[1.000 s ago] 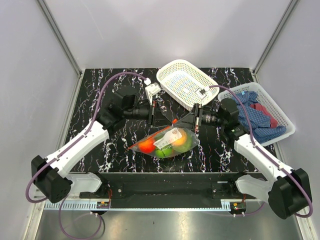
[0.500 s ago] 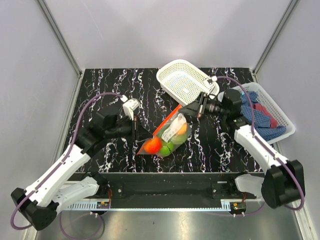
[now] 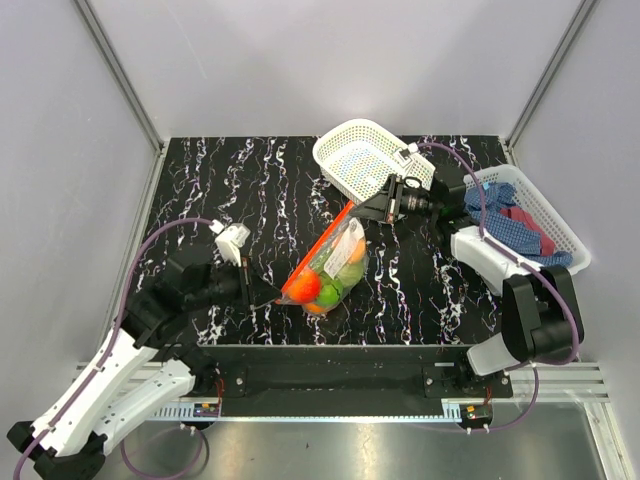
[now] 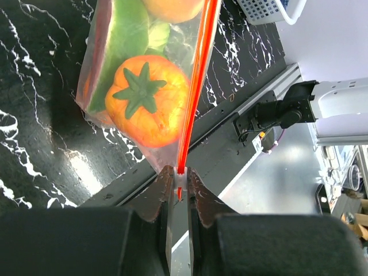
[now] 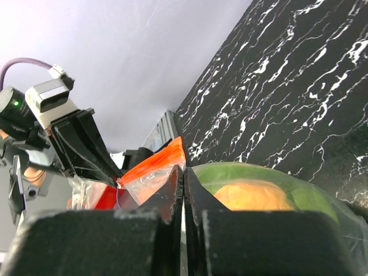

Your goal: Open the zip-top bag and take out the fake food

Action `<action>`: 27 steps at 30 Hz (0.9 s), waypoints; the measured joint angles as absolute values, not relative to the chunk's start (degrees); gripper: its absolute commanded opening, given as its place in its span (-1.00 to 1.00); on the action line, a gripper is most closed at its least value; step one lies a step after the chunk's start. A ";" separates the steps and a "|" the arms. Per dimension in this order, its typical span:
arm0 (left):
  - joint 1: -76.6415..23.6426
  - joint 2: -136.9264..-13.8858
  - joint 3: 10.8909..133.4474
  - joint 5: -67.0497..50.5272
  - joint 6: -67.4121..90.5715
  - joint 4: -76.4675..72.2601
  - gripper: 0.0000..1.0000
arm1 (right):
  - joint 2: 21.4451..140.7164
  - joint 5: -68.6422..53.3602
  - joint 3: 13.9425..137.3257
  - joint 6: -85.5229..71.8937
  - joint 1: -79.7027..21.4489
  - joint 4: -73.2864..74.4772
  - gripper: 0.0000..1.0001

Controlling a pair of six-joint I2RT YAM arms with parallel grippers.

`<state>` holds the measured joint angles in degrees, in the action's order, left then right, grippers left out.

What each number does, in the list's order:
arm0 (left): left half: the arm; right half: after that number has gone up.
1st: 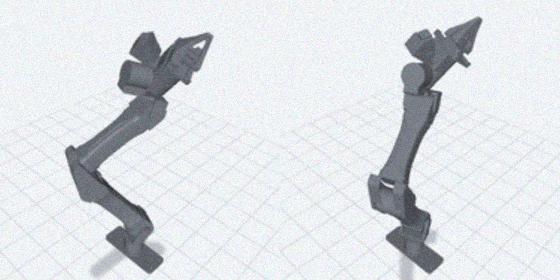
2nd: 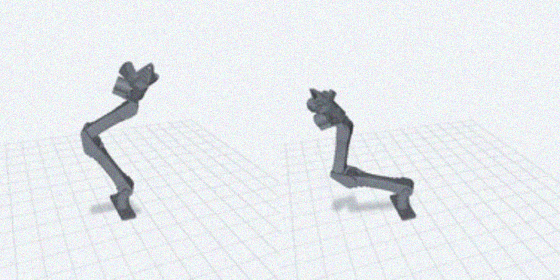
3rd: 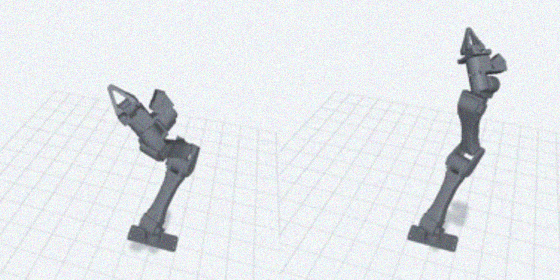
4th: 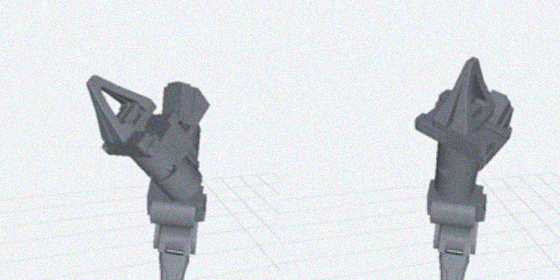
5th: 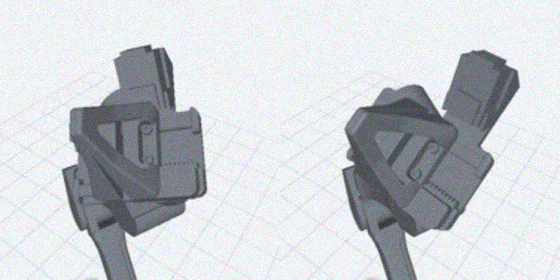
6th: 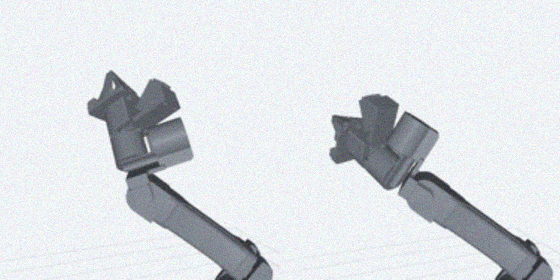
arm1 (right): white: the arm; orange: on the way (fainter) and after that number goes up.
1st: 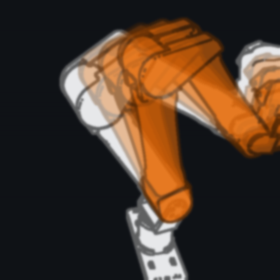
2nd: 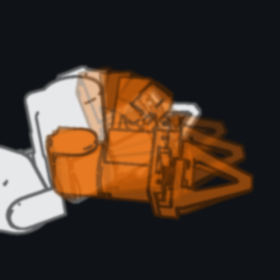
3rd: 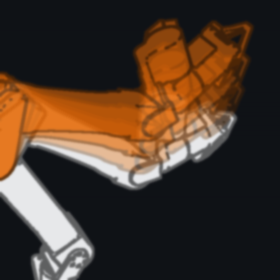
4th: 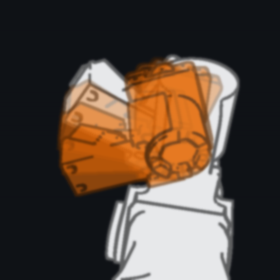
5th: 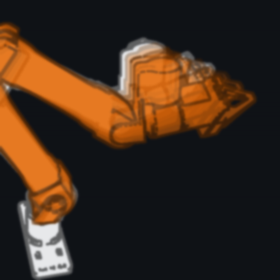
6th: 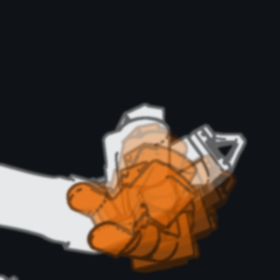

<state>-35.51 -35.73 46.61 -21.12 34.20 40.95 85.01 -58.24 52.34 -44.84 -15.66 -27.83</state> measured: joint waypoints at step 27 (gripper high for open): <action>-30.94 -69.12 71.70 -25.52 18.70 44.82 0.11 | 95.74 -73.69 51.44 -72.95 -15.27 -70.39 -1.00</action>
<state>-30.94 -69.12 71.70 -25.52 18.70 44.82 95.74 -73.69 51.44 -72.95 -15.27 -70.39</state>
